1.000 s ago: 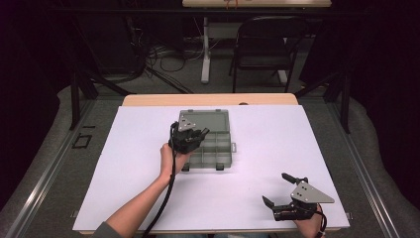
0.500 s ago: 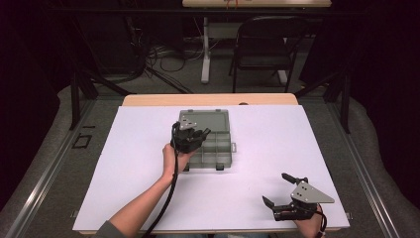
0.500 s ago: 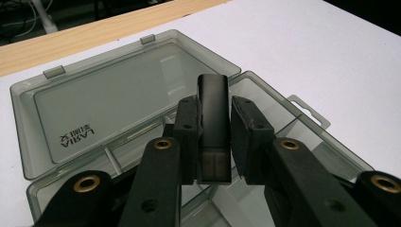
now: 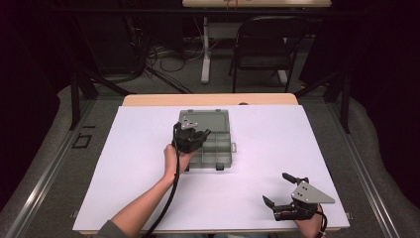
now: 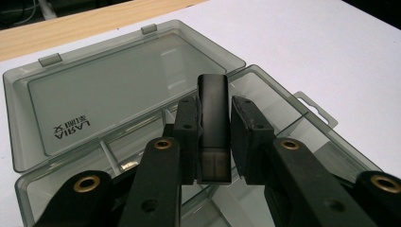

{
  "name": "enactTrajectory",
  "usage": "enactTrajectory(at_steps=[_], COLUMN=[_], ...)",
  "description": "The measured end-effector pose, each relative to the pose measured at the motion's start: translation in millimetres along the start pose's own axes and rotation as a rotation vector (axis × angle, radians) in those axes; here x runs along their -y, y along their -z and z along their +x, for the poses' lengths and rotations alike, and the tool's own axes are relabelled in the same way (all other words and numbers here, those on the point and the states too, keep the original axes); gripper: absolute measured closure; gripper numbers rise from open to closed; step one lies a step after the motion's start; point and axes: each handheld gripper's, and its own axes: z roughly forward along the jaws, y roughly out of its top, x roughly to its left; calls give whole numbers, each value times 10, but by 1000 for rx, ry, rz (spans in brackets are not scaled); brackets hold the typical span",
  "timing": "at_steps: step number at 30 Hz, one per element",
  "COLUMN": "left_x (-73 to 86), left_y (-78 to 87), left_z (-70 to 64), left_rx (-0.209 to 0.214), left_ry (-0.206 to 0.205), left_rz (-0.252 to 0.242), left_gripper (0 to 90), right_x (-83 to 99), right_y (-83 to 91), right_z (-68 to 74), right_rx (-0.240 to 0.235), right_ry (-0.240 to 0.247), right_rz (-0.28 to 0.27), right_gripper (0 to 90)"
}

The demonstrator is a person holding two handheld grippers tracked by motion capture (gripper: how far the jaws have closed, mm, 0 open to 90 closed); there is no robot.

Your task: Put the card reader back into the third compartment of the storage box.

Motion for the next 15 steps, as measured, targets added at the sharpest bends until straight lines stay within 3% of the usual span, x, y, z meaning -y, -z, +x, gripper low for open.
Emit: enactTrajectory(at_steps=[15], left_x=[-59], left_y=[-112], left_z=[-64], left_rx=[12], left_ry=[8], left_rz=[13], left_gripper=[733], right_x=[-3], right_y=[2], right_z=[4], right_rx=[1], right_ry=[1], right_rz=[-2], right_gripper=[13])
